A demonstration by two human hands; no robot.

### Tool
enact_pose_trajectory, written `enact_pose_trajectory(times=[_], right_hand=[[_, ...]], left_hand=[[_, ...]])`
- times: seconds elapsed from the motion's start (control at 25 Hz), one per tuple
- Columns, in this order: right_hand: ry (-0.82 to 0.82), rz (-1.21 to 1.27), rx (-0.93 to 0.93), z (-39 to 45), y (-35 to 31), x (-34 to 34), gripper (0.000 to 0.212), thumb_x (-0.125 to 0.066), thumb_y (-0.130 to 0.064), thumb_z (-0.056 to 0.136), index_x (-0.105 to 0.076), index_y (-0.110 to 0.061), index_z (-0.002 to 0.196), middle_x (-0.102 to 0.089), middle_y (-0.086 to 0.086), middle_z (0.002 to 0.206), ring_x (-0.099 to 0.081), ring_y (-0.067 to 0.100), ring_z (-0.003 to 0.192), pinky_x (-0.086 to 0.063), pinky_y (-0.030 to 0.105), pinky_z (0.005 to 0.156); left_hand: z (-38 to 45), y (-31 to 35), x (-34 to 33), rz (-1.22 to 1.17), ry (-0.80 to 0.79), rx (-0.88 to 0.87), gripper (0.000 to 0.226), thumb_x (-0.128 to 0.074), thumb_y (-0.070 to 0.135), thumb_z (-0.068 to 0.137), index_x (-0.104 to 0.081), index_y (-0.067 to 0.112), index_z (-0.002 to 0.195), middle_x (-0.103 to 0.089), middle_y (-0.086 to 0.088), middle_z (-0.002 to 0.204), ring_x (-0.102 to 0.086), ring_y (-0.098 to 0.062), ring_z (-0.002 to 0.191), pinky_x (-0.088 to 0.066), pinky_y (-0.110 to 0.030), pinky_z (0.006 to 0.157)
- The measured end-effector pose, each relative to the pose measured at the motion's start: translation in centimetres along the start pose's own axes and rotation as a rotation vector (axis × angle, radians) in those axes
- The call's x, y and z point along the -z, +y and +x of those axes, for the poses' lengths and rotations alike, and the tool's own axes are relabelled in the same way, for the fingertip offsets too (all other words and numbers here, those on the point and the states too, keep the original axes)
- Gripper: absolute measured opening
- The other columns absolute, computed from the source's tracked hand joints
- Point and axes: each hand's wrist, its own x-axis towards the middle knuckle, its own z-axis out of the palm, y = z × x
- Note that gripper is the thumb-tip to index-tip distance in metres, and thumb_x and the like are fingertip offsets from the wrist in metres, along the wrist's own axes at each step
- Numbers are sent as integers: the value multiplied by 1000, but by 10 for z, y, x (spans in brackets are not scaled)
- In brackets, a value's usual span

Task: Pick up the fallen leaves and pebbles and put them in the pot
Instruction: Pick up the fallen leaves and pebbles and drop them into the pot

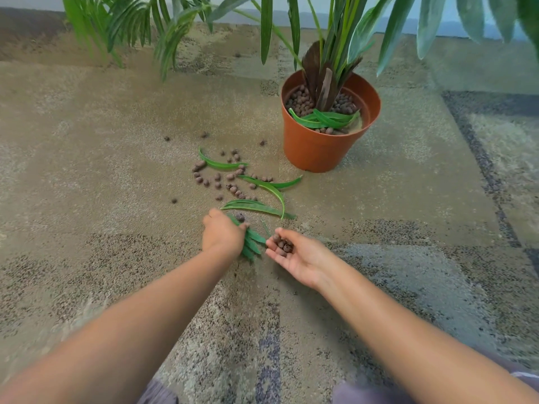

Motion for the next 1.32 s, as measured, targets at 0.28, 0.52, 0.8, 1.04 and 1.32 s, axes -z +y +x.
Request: enact_pose_trajectory(times=[0.28, 0.52, 0.8, 1.04, 1.32], right_hand=[[-108, -24, 42, -16, -27, -12, 15, -48, -8, 94, -61, -2, 89, -59, 10, 77, -60, 18, 74, -59, 28, 61], [-77, -9, 204, -41, -71, -34, 13, -50, -2, 92, -60, 3, 98, -56, 11, 80, -56, 20, 84, -51, 39, 90], [-141, 28, 520, -54, -165, -58, 11, -48, -2, 90, -59, -1, 89, -55, 7, 73, -58, 16, 74, -51, 34, 86], [146, -436, 537, -15, -215, -56, 23, -43, -23, 95, -63, -11, 96, -59, 6, 96, -52, 16, 81, -46, 30, 77], [229, -641, 610, 0, -205, -48, 38, -51, -28, 91, -56, -13, 125, -47, 7, 139, -42, 27, 128, -35, 35, 103]], left_hand=[[-16, 13, 3, -274, -28, -51, 40, -55, 37, 88, -55, 3, 109, -65, -13, 98, -64, -30, 83, -53, -36, 68], [-69, 78, 5, -1068, -267, 119, 28, -40, 23, 97, -53, 1, 108, -66, -22, 104, -67, -32, 88, -55, -47, 80], [-54, 181, 60, -1190, -393, -149, 23, -38, 20, 96, -56, 12, 83, -63, -16, 101, -62, -30, 96, -52, -45, 83], [-14, 223, 66, -650, -232, -417, 43, -35, 40, 96, -61, 6, 98, -63, -14, 103, -56, -28, 98, -46, -32, 85], [7, 177, 84, -928, -90, -516, 27, -42, 24, 96, -55, 7, 81, -57, -4, 68, -53, -13, 55, -48, -23, 51]])
